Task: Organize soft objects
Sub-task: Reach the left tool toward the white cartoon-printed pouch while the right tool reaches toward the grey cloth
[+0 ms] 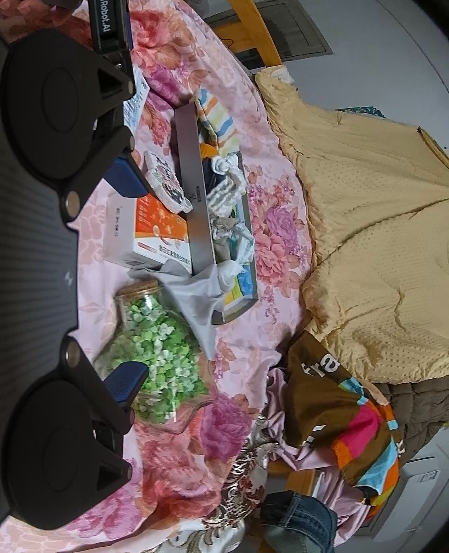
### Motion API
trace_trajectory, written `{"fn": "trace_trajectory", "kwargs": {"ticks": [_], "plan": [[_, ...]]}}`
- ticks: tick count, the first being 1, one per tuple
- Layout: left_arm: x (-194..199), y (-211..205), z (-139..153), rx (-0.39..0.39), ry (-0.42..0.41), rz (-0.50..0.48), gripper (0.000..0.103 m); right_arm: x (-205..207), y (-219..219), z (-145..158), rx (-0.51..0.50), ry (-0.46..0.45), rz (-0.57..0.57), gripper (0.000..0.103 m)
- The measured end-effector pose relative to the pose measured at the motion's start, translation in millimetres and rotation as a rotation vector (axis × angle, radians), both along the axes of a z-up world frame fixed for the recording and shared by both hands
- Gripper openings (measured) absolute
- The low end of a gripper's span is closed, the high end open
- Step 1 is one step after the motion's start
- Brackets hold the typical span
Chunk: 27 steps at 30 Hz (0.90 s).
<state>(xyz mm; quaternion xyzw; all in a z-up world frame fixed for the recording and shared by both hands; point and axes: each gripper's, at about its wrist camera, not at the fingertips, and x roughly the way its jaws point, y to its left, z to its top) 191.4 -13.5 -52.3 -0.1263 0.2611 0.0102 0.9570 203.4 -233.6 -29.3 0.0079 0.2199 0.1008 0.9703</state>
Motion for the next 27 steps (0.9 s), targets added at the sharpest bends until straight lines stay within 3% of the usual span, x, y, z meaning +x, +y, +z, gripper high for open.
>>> {"fn": "trace_trajectory", "kwargs": {"ticks": [8,17,27], "plan": [[13.7,-3.0,-2.6,-0.001,0.013,-0.010,0.102,19.0,3.9,-4.6,-0.020,-0.016,-0.004,0.103],[58.8,-11.9,3.1,0.044,0.016,-0.080,0.102,47.0,6.8,-10.3,-0.052,-0.056,-0.014,0.103],[120.2,-3.7,-2.9,-0.009,0.138,-0.123,0.102,81.5,2.7,-15.4,-0.062,-0.070,-0.035,0.103]]}}
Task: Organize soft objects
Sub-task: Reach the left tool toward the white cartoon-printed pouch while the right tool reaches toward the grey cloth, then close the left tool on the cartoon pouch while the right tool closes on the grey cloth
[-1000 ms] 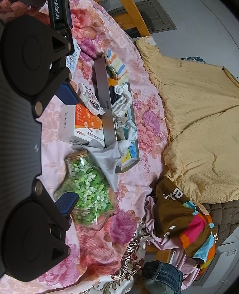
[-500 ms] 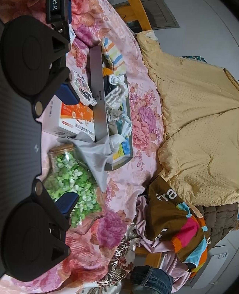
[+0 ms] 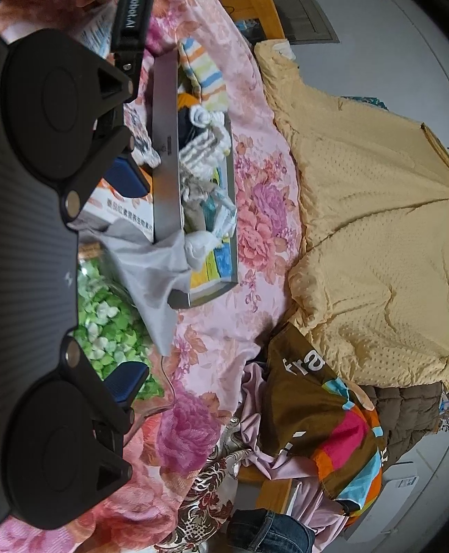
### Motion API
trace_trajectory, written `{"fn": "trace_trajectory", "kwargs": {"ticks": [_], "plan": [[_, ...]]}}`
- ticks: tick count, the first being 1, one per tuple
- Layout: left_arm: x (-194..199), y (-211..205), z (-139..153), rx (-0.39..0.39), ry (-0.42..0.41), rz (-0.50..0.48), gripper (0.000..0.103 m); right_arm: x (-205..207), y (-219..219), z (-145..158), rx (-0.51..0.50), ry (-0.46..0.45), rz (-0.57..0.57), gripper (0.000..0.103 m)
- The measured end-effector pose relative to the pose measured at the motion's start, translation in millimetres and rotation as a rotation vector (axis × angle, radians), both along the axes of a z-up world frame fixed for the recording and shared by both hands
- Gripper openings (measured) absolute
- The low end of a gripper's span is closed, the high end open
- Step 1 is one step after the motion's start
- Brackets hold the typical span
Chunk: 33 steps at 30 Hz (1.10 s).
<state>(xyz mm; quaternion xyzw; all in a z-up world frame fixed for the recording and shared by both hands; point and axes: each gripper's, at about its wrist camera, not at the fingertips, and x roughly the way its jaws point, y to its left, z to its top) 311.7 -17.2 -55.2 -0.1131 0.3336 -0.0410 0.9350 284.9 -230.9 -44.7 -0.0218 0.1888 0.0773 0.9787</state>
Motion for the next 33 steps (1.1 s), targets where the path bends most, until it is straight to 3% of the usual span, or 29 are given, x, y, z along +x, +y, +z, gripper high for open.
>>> {"fn": "trace_trajectory", "kwargs": {"ticks": [8,23,33], "plan": [[39.4,1.5,-7.8,-0.006,0.068,-0.011,0.102,21.7,-3.5,-3.4,-0.005,-0.005,-0.012,0.103],[93.0,-0.6,-31.7,-0.100,0.224,-0.082,0.102,46.2,11.4,-14.9,-0.151,-0.012,0.006,0.103],[101.1,-6.2,-38.8,-0.115,0.219,-0.097,0.102,54.0,18.6,-21.2,-0.228,-0.012,-0.004,0.096]]}}
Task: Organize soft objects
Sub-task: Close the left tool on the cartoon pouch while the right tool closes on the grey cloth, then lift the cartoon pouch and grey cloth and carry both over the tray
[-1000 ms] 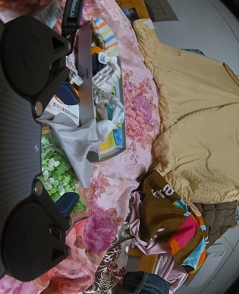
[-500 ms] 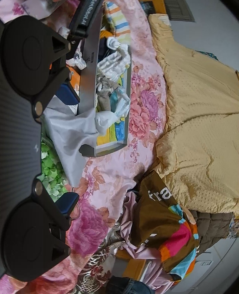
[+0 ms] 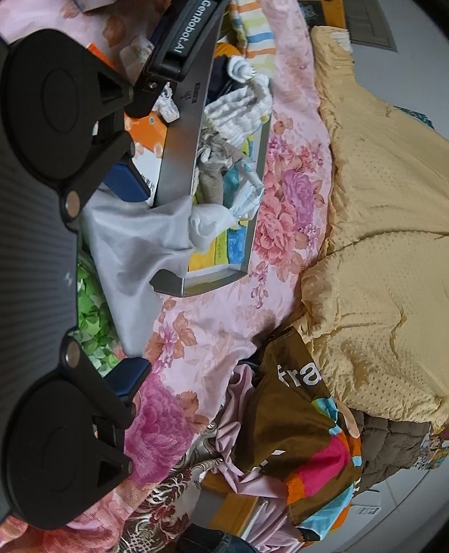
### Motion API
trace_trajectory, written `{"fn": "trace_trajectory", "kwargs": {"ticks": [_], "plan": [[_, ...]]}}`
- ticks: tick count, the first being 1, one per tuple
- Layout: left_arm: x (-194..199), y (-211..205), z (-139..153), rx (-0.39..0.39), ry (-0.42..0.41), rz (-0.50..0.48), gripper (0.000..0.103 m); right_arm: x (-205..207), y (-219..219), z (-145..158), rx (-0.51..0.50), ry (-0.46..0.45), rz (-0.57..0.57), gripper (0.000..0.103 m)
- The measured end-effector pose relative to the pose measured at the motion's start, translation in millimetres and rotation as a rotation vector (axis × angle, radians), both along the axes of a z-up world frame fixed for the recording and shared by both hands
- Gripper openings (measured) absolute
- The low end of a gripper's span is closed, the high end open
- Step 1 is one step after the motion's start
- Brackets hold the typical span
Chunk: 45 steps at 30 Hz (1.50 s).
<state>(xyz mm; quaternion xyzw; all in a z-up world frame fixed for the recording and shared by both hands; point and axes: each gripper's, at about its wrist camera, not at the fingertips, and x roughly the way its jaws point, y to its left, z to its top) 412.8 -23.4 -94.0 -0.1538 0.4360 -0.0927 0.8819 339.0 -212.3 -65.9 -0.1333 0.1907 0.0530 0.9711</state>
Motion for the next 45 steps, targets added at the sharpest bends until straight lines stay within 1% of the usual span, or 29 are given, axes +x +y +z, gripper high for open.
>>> {"fn": "trace_trajectory", "kwargs": {"ticks": [2,6,8,14,16,17,19,22,24,26,27,28,29,30,31,33,37,39,40,45], "plan": [[1.1,0.5,-1.4,-0.016,0.002,0.002,0.102,0.0,1.0,-1.2,-0.017,-0.003,-0.003,0.094],[0.8,-0.6,-3.1,-0.037,-0.004,0.001,0.100,-1.2,6.3,-2.3,-0.065,-0.011,-0.013,0.084],[-0.4,-1.5,-3.5,-0.054,-0.005,-0.003,0.099,-1.8,6.8,-2.4,-0.073,-0.014,-0.011,0.081],[-6.4,-4.5,-3.1,-0.059,-0.017,0.020,0.098,-2.1,10.9,-5.5,-0.135,-0.030,-0.027,0.068],[-8.8,-4.2,-3.0,-0.065,-0.020,0.028,0.098,-3.2,13.7,-6.9,-0.161,-0.036,-0.028,0.061],[-11.1,-4.4,-2.4,-0.070,-0.027,0.030,0.098,-3.9,15.3,-7.6,-0.172,-0.038,-0.027,0.060],[-16.8,-4.7,-0.8,-0.081,-0.054,0.026,0.098,-5.3,18.0,-8.6,-0.192,-0.041,-0.025,0.053],[-25.7,-8.7,2.2,-0.057,-0.094,0.023,0.098,-7.0,20.6,-10.2,-0.218,-0.046,-0.017,0.050],[-31.0,-9.9,3.8,-0.063,-0.114,0.028,0.098,-8.0,22.4,-11.5,-0.232,-0.049,-0.010,0.047],[-33.9,-10.3,4.4,-0.073,-0.115,0.034,0.098,-9.0,24.2,-11.7,-0.239,-0.052,0.002,0.041],[-35.0,-10.7,4.7,-0.076,-0.114,0.038,0.098,-9.8,24.6,-11.4,-0.239,-0.054,0.007,0.036],[-35.7,-10.9,4.8,-0.076,-0.114,0.040,0.098,-10.4,24.9,-10.8,-0.236,-0.056,0.013,0.029],[-36.4,-10.7,5.3,-0.077,-0.115,0.044,0.098,-11.0,24.9,-9.9,-0.230,-0.057,0.020,0.025],[-37.0,-10.1,5.8,-0.080,-0.116,0.046,0.098,-11.6,24.4,-8.7,-0.219,-0.057,0.027,0.017],[-37.8,-9.6,6.8,-0.083,-0.117,0.048,0.098,-11.1,23.4,-7.4,-0.201,-0.049,0.035,0.011],[-40.1,-8.4,8.8,-0.089,-0.123,0.054,0.098,-10.0,21.6,-5.6,-0.176,-0.032,0.043,0.008],[-43.1,-6.2,14.3,-0.097,-0.133,0.066,0.098,-11.0,16.6,-0.9,-0.116,-0.016,0.055,0.005],[-46.6,-5.3,18.4,-0.104,-0.141,0.071,0.098,-10.6,10.7,5.1,-0.042,0.003,0.068,0.005],[-48.0,-4.7,20.3,-0.109,-0.145,0.073,0.098,-11.1,8.2,7.8,-0.021,0.005,0.071,0.005],[-56.4,-4.6,32.2,-0.121,-0.173,0.081,0.098,-16.8,4.4,14.0,-0.005,-0.018,0.071,0.005]]}}
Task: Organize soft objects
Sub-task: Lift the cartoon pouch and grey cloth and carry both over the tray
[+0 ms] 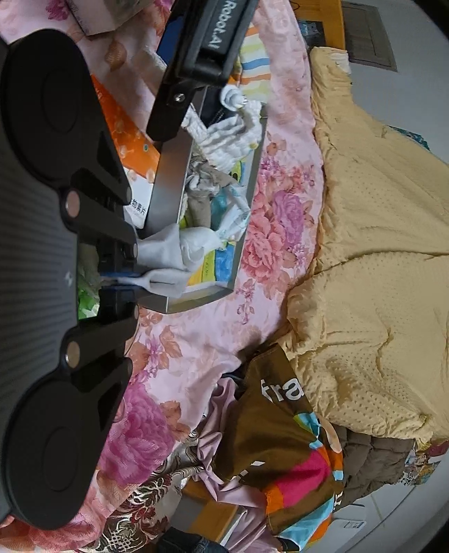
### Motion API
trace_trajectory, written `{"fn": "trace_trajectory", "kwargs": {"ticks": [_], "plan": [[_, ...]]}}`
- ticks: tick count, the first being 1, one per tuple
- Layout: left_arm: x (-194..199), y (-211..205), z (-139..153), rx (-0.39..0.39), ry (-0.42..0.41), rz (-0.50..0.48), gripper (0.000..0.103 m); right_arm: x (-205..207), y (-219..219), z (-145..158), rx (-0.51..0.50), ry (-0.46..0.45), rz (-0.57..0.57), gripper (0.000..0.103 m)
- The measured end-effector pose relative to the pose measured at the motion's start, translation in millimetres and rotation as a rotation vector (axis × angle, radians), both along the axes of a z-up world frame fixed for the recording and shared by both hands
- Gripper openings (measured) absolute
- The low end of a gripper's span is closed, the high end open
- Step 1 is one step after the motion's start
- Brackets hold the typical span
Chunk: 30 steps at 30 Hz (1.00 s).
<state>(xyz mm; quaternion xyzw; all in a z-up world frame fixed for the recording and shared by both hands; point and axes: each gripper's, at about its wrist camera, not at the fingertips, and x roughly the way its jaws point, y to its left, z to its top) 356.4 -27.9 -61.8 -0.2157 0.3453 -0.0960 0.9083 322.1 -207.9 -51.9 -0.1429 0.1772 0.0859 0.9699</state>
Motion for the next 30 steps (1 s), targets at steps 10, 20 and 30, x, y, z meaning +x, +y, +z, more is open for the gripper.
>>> {"fn": "trace_trajectory", "kwargs": {"ticks": [10,20,30], "plan": [[-13.1,-3.3,24.3,-0.017,-0.042,0.021,0.098,-14.2,-5.4,16.2,0.025,-0.096,0.017,0.004],[-9.3,-1.4,46.3,-0.008,-0.085,0.026,0.098,-20.5,-13.1,34.9,0.088,-0.183,0.024,0.004],[41.4,0.2,76.3,0.089,-0.168,0.016,0.098,19.4,-10.8,57.7,0.222,-0.271,0.087,0.004]]}}
